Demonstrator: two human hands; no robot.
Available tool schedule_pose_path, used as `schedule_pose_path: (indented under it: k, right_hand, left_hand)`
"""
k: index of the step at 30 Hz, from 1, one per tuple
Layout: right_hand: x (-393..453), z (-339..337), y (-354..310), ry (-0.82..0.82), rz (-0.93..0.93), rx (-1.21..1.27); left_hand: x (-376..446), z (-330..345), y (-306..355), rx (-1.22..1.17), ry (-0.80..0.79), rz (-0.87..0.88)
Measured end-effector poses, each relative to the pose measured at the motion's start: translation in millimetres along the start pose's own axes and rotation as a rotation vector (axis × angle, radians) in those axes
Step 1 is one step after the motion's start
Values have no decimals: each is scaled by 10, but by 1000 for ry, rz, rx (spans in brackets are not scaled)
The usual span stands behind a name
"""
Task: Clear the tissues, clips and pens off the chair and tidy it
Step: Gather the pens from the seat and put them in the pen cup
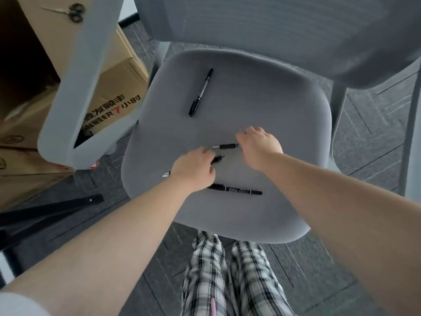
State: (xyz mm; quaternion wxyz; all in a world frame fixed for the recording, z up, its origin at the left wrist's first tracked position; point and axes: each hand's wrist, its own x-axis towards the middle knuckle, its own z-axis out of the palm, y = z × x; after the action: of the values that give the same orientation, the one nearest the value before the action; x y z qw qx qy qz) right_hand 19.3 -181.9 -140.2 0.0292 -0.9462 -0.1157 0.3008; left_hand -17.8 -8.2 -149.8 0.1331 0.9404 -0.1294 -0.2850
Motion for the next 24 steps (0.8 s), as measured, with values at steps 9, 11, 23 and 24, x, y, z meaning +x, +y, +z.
schedule_pose_path:
  k: [9, 11, 23, 24]
  right_hand:
    - [-14, -221, 57, 46, 13, 81]
    - [25, -232, 35, 55, -32, 73]
    - [588, -351, -503, 158, -161, -84]
    - [650, -362, -550, 161, -169, -100]
  left_hand:
    - [-25, 287, 386, 144, -235, 254]
    - [-18, 346, 380, 197, -210, 240]
    - [103, -73, -296, 180, 22, -35]
    - [118, -85, -359, 191, 44, -42]
